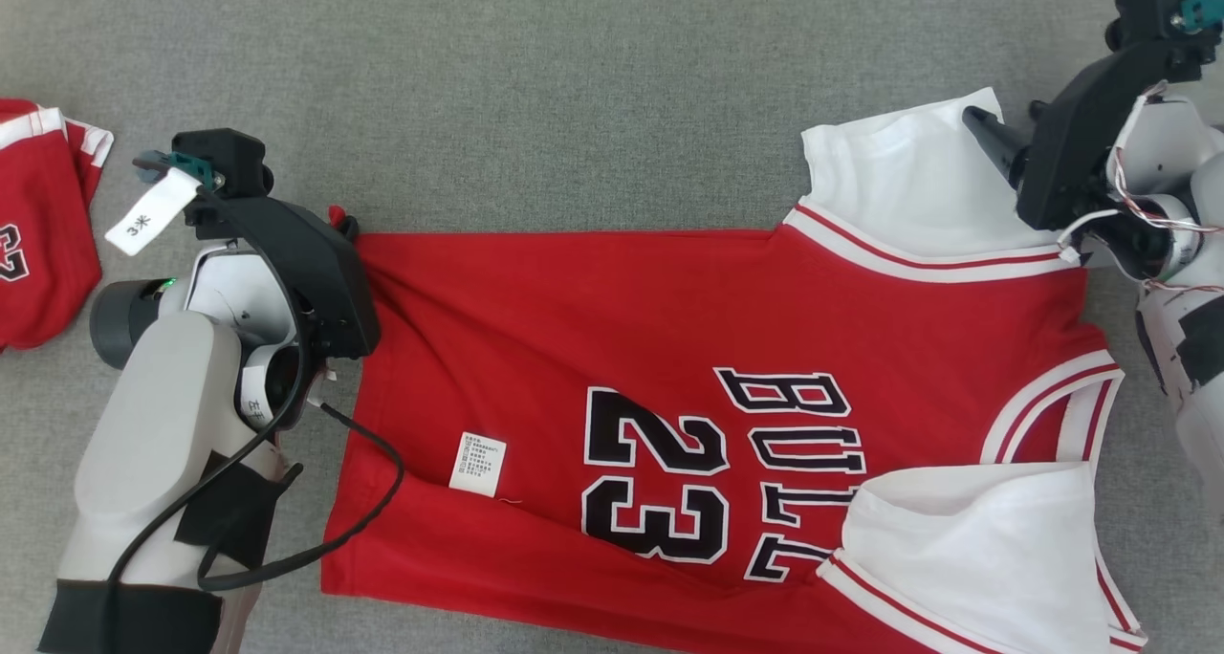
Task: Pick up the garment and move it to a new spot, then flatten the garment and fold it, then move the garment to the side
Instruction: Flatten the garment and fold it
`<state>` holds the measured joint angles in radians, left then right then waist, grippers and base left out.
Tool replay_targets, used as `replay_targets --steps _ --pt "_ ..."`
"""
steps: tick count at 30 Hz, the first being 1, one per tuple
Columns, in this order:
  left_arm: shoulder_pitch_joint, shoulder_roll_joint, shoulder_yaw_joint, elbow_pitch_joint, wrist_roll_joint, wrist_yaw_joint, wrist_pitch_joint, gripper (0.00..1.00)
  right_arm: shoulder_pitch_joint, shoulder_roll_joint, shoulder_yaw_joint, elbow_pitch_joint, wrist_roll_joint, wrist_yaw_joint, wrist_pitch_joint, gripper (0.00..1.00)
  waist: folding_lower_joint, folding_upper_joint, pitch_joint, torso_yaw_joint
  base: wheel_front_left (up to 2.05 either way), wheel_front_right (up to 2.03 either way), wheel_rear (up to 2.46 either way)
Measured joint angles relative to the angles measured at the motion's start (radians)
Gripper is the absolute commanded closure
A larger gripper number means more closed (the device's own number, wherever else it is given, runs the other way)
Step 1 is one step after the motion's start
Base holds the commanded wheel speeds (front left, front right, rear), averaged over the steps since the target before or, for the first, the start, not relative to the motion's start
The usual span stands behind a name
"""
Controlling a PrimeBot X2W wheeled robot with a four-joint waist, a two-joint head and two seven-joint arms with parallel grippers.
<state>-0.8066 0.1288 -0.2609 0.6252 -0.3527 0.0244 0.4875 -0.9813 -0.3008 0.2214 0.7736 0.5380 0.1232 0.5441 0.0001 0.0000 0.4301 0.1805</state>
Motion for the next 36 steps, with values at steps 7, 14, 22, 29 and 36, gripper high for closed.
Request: replay_targets --steps 7,14,22,29,36 --pt "-0.005 0.001 0.01 0.005 -0.007 -0.009 -0.023 1.0 -0.02 0.021 0.007 0.034 0.016 0.0 0.002 0.54 -0.0001 0.0 0.022 0.005 0.0 0.0 0.0" --pt "-0.031 0.009 0.021 0.037 -0.008 -0.016 -0.042 1.0 -0.054 0.015 0.039 0.063 0.006 0.002 0.003 1.0 -0.0001 0.0 0.029 -0.005 0.0 0.0 0.0" --pt "-0.047 0.014 0.058 0.047 -0.031 0.0 -0.122 1.0 -0.074 0.006 0.082 0.044 -0.003 0.004 -0.06 1.0 0.0 0.0 0.033 -0.031 0.0 0.0 0.0" --pt "-0.064 -0.036 0.074 0.058 -0.047 0.011 -0.215 1.0 -0.074 -0.02 0.103 0.023 -0.003 0.004 -0.168 1.0 0.0 0.0 0.023 -0.052 0.0 0.0 0.0" --pt "-0.067 -0.035 0.086 0.082 -0.045 0.021 -0.3 1.0 -0.076 -0.019 0.113 0.01 -0.004 0.005 -0.296 1.0 0.0 0.0001 0.004 -0.074 0.0 0.0 0.0"
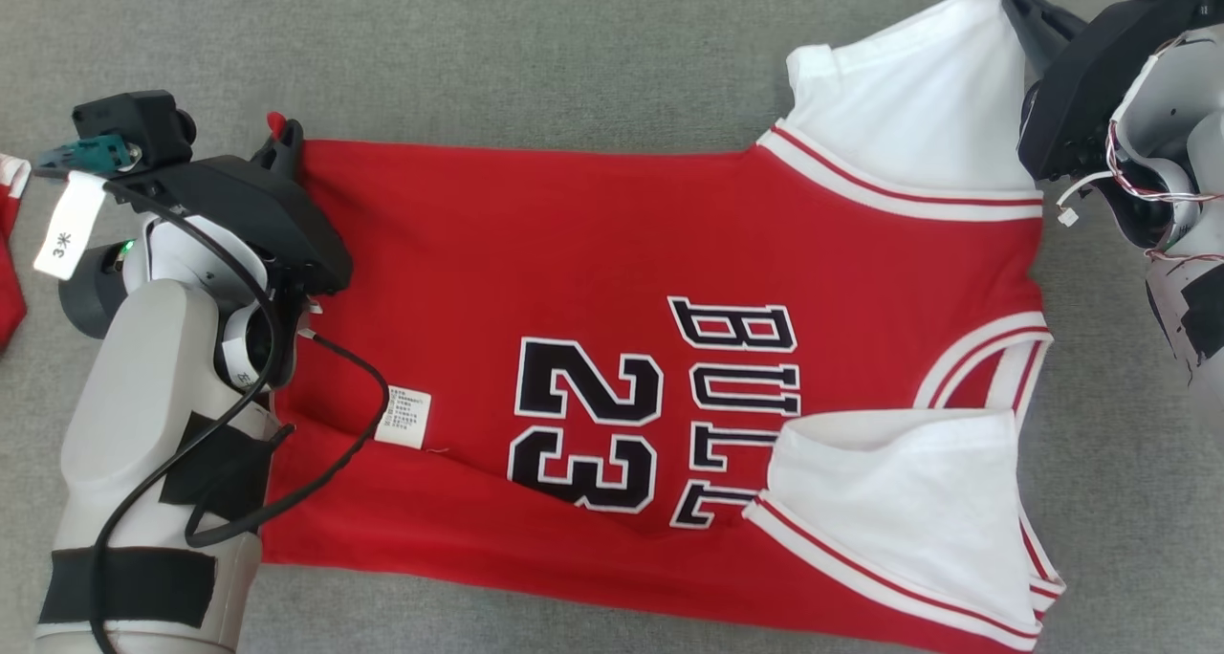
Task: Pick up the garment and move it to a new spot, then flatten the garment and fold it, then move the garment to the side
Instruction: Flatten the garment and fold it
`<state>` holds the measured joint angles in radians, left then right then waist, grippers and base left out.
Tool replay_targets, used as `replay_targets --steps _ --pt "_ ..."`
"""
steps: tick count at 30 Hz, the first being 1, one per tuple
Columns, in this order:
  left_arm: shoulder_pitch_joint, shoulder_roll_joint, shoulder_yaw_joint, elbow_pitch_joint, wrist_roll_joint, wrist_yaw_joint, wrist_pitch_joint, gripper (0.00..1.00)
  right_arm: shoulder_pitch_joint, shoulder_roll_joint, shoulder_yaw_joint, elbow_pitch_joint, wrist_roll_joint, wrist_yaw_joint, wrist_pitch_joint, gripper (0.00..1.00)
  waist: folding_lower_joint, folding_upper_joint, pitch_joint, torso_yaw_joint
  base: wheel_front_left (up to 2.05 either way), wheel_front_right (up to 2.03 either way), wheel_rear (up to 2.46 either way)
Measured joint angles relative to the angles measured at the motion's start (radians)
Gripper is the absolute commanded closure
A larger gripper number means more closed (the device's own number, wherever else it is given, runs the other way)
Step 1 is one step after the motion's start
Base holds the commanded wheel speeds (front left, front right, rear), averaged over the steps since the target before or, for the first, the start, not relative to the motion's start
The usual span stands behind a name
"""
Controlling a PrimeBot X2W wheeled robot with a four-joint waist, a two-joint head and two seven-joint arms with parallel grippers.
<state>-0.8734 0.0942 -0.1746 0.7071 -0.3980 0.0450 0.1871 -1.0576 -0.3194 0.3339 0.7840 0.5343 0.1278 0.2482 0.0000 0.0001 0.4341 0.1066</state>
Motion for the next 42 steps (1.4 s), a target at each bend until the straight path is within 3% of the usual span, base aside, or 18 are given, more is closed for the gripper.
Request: replay_targets --steps 10,21,29,42 --pt "-0.01 -0.01 0.01 0.027 -0.001 -0.003 -0.128 1.0 0.032 -0.015 0.052 -0.027 -0.004 0.0 -0.159 1.0 0.0 -0.0001 -0.032 -0.016 0.0 0.0 0.0" --pt "0.17 -0.002 0.02 0.03 -0.008 -0.055 -0.276 1.0 0.217 -0.042 0.191 -0.167 -0.003 0.0 -0.324 1.0 -0.0001 -0.0001 -0.095 -0.031 0.0 0.0 0.0" --pt "0.203 -0.01 0.022 0.008 -0.015 -0.091 -0.397 1.0 0.278 -0.091 0.233 -0.285 -0.03 0.0 -0.477 1.0 -0.0002 -0.0003 -0.145 -0.048 0.0 0.0 0.0" --pt "0.344 0.004 0.041 -0.045 -0.024 -0.126 -0.434 1.0 0.493 -0.192 0.368 -0.492 -0.175 0.0 -0.5 1.0 -0.0002 -0.0003 -0.217 -0.073 0.0 0.0 0.0"
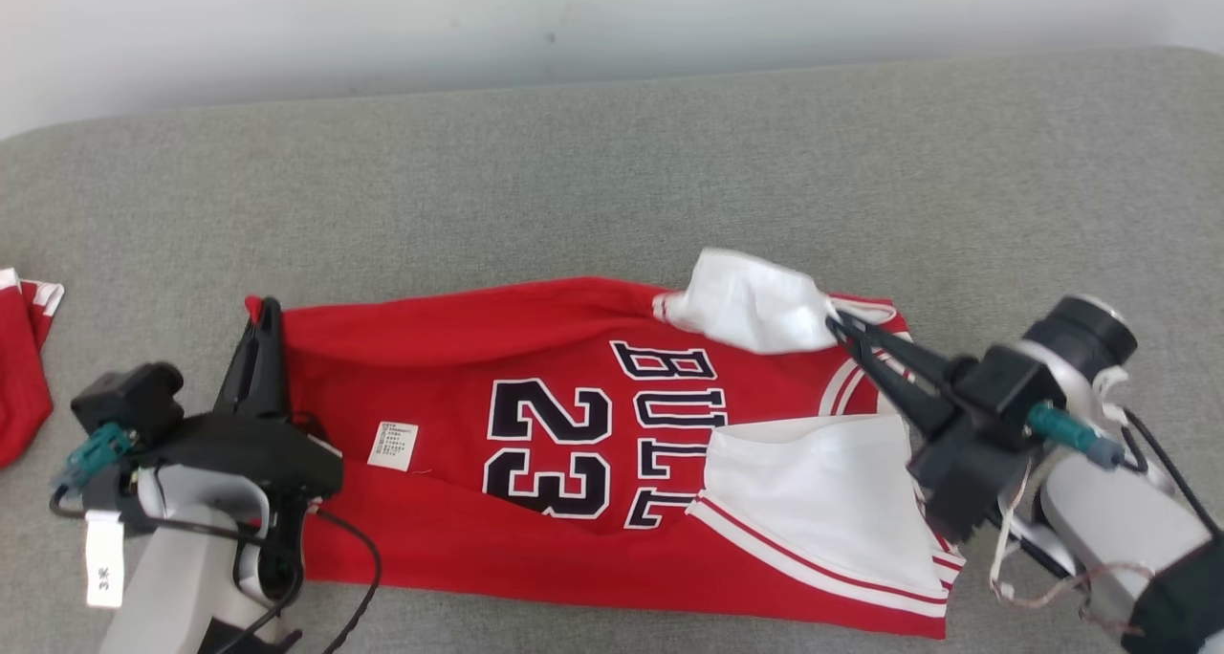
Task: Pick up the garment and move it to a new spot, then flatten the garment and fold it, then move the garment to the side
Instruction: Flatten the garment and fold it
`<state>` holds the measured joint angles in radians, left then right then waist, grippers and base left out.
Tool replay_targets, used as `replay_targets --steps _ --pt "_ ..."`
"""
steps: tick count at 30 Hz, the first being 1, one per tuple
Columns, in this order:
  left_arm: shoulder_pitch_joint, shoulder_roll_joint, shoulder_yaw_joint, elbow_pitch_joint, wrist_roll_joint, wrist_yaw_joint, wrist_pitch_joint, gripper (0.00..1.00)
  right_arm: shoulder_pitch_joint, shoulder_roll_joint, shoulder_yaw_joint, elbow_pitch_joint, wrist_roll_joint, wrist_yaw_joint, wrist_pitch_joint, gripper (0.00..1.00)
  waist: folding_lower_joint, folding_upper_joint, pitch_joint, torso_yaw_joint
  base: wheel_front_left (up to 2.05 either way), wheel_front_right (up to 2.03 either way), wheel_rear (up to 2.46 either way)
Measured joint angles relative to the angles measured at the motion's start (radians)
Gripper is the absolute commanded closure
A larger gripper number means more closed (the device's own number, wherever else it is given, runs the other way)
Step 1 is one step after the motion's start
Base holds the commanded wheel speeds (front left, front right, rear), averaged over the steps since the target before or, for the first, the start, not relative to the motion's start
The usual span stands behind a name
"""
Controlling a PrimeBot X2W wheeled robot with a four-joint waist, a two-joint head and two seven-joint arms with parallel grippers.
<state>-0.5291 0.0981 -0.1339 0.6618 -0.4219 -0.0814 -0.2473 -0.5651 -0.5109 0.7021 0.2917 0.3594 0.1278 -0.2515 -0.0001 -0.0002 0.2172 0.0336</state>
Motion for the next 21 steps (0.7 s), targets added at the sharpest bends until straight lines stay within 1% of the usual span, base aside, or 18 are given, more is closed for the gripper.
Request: replay_targets --steps 2,8,17,18,19,21 --pt "0.015 0.001 0.007 -0.002 0.0 -0.007 0.0 1.0 0.027 -0.014 0.003 -0.016 -0.015 0.0 -0.004 1.0 0.0 0.0001 -0.006 -0.006 0.0 0.0 0.0" --pt "0.053 0.004 0.028 -0.001 -0.024 -0.008 -0.003 1.0 0.117 -0.04 0.012 -0.06 -0.032 -0.007 -0.004 1.0 0.0 0.0001 -0.027 -0.019 0.0 0.0 0.0" --pt "0.105 0.007 0.054 0.006 -0.029 -0.016 -0.003 1.0 0.228 -0.067 0.016 -0.134 -0.054 -0.041 -0.004 1.0 0.0001 0.0002 -0.062 -0.028 0.0 0.0 0.0" --pt "0.114 0.009 0.056 0.006 -0.029 -0.016 -0.003 0.96 0.238 -0.068 0.016 -0.139 -0.054 -0.041 -0.004 1.0 0.0 0.0002 -0.066 -0.029 0.0 0.0 0.0" --pt "0.122 0.01 0.058 0.007 -0.029 -0.016 -0.003 0.98 0.248 -0.068 0.016 -0.144 -0.054 -0.045 -0.004 1.0 0.0001 0.0002 -0.07 -0.031 0.0 0.0 0.0" --pt "0.135 0.012 0.063 0.008 -0.029 -0.016 -0.003 0.99 0.264 -0.07 0.016 -0.159 -0.054 -0.051 -0.004 1.0 0.0001 0.0002 -0.078 -0.034 0.0 0.0 0.0"
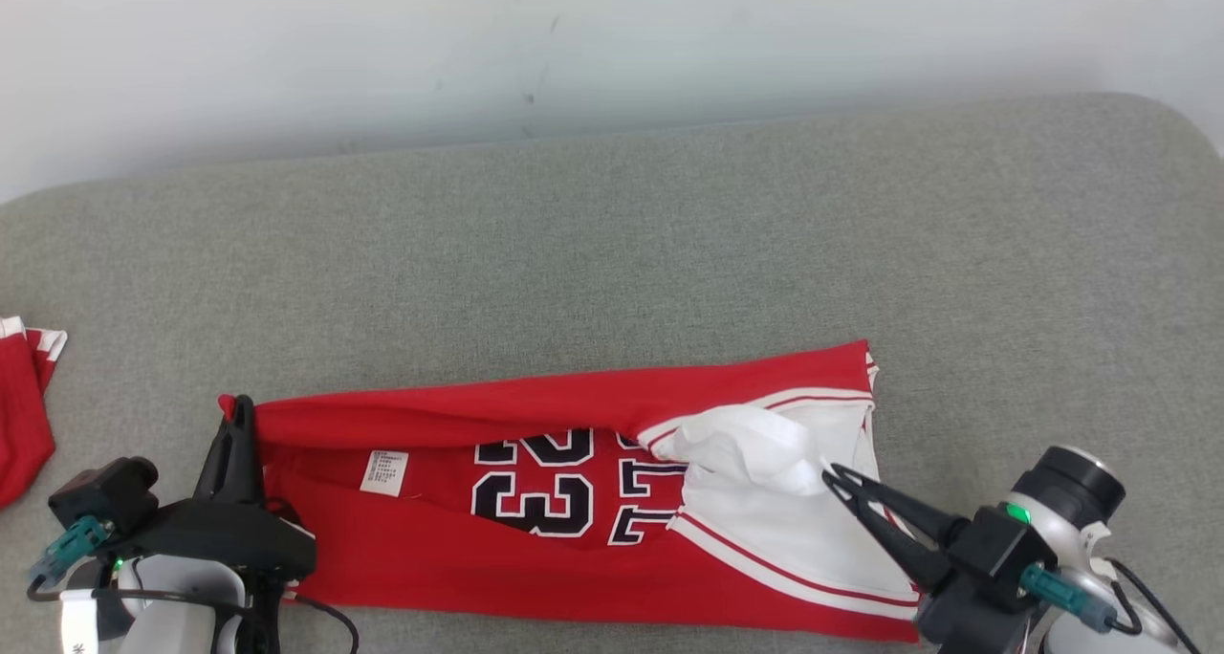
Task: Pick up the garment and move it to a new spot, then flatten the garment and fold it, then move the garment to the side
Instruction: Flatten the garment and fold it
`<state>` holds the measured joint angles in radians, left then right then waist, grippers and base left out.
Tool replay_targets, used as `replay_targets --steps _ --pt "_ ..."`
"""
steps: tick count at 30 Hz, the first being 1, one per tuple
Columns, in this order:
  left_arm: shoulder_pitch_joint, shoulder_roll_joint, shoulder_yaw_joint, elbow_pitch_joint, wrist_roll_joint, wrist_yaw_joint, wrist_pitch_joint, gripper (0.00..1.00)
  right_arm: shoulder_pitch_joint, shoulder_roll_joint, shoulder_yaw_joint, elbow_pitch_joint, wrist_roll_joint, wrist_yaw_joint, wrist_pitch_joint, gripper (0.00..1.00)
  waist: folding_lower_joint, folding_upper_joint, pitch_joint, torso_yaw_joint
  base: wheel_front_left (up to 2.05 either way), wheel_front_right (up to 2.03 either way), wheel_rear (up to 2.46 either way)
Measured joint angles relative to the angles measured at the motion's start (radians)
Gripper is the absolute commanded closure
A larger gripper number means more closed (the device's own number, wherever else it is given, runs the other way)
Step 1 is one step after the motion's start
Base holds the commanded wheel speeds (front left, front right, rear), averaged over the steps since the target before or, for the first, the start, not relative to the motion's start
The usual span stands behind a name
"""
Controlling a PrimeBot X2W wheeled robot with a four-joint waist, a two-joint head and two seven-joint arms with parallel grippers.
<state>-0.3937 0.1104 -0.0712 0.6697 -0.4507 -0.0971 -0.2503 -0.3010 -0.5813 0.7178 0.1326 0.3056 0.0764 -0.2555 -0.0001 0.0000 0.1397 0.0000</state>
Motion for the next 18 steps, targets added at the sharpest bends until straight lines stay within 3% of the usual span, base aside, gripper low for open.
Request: replay_targets --steps 2,4,6,8,9,10,18 --pt "0.002 -0.001 0.001 0.003 0.001 0.0 0.0 0.98 0.028 -0.003 -0.003 -0.026 0.0 -0.008 0.0 1.0 0.0 0.0 -0.011 -0.004 0.0 0.0 0.0" --pt "0.002 -0.003 0.002 0.006 0.002 0.0 0.0 0.91 0.05 -0.004 -0.004 -0.043 0.0 -0.017 0.0 1.0 0.0 -0.0001 -0.018 -0.004 0.0 0.0 0.0" --pt "0.005 -0.001 0.008 0.008 0.002 0.0 0.0 0.72 0.067 -0.004 -0.003 -0.062 0.0 -0.025 0.0 1.0 0.0 -0.0001 -0.025 -0.005 0.0 0.0 0.0" --pt "0.014 -0.001 0.015 0.01 0.003 0.0 0.0 0.46 0.083 -0.005 -0.004 -0.076 0.0 -0.032 0.0 1.0 0.0 0.0 -0.03 -0.008 0.0 0.0 0.0" --pt "0.02 -0.001 0.016 0.011 0.003 0.0 0.0 0.18 0.094 -0.005 -0.005 -0.081 0.0 -0.038 0.0 1.0 0.0 -0.0001 -0.032 -0.009 0.0 0.0 0.0" --pt "0.022 -0.001 0.017 0.018 0.004 0.0 0.0 0.0 0.105 -0.005 -0.004 -0.082 0.0 -0.041 0.0 1.0 0.0 -0.0001 -0.033 -0.011 0.0 0.0 0.0" --pt "0.023 -0.007 0.012 0.032 0.023 0.01 -0.001 0.0 0.131 -0.004 0.002 -0.091 -0.001 -0.05 0.0 1.0 0.0001 0.0 -0.036 -0.017 0.0 0.0 0.0"
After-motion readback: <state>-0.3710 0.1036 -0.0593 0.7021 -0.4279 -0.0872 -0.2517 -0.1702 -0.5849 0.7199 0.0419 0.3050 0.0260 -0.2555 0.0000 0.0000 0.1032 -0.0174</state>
